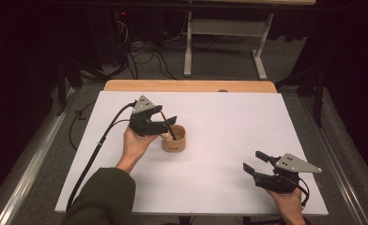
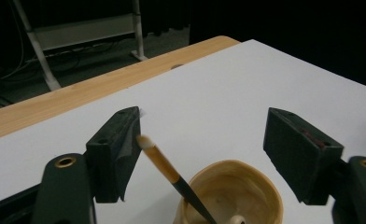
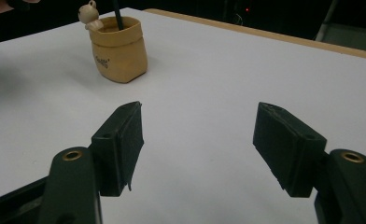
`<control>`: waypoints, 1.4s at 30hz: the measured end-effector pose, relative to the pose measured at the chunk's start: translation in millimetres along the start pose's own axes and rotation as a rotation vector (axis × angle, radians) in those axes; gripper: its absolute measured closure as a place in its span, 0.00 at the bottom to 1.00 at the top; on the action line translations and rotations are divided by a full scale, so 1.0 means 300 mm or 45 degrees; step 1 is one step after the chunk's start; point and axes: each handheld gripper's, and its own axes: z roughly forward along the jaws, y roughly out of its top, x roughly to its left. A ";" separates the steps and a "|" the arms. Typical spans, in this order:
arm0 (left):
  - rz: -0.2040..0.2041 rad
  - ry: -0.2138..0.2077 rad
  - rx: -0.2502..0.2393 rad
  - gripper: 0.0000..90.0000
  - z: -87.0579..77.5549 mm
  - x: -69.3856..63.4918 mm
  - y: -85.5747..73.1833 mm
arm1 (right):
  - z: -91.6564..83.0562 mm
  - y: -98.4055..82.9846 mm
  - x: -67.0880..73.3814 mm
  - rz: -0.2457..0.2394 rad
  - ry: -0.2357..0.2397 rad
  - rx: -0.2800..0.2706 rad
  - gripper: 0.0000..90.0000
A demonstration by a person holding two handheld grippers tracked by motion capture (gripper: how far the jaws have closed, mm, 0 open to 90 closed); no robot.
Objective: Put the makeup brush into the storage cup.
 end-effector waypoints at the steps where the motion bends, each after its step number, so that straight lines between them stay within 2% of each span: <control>1: -0.006 0.002 -0.006 0.30 -0.006 0.001 -0.001 | 0.001 0.000 -0.001 -0.003 0.002 -0.002 0.39; 9: -0.002 0.032 -0.025 0.25 -0.058 0.018 -0.009 | 0.001 0.000 -0.001 0.002 0.001 0.001 0.39; 22: -0.010 0.002 -0.077 0.23 -0.126 0.020 -0.010 | 0.003 -0.001 -0.001 0.008 0.006 0.003 0.39; 33: -0.015 0.011 -0.120 0.24 -0.191 0.026 -0.018 | 0.006 -0.001 -0.001 0.010 0.007 0.012 0.39; 42: -0.015 0.022 -0.121 0.24 -0.227 0.031 -0.034 | 0.006 -0.001 -0.002 0.012 0.010 0.013 0.39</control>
